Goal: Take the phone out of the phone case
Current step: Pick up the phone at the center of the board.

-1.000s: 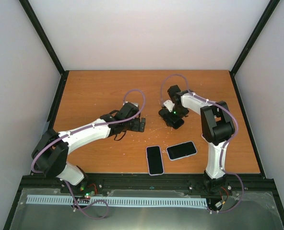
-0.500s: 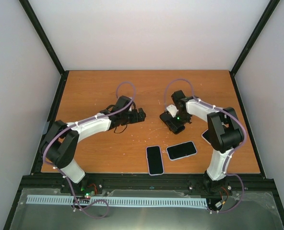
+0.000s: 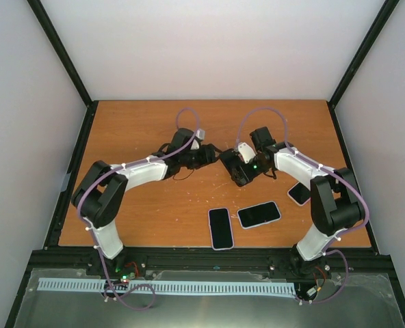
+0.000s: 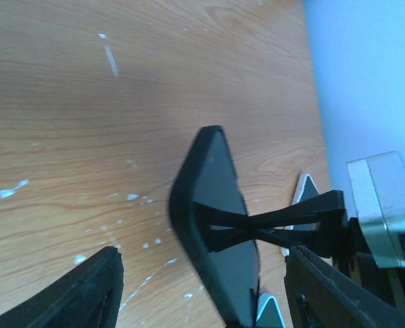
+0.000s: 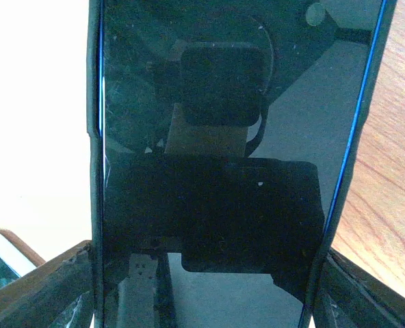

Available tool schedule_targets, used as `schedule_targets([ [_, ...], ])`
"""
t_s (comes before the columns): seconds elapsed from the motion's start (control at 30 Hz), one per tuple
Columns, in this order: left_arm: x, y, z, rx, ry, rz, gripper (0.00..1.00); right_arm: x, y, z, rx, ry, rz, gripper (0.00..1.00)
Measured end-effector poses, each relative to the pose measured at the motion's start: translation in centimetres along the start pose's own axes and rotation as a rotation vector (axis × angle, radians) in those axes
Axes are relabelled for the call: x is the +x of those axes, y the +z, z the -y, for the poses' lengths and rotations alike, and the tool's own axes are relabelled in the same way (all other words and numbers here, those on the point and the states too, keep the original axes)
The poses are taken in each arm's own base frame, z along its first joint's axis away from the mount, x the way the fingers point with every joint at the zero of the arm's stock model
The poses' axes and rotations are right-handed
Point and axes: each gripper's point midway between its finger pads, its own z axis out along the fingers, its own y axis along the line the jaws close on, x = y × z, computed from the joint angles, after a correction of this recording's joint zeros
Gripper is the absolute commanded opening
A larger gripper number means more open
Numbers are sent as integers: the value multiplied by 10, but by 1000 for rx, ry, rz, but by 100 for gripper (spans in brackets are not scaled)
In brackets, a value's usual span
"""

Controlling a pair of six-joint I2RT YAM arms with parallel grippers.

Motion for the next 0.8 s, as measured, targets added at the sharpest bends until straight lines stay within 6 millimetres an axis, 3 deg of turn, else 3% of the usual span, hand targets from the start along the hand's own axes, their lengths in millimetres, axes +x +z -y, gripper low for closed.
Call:
schedule_targets([
  [0.17, 10, 24, 18, 56, -3, -42, 51, -6, -1, -10, -57, 17, 31, 63],
  [0.37, 27, 50, 24, 78, -11, -107, 31, -11, -5, -21, -114, 39, 66, 63],
  [0.7, 23, 49, 27, 92, -9, -76, 13, -15, -8, -23, -127, 45, 92, 64],
  [0.8, 20, 47, 33, 113, 3, -66, 5, -17, -10, -23, -128, 49, 105, 73],
])
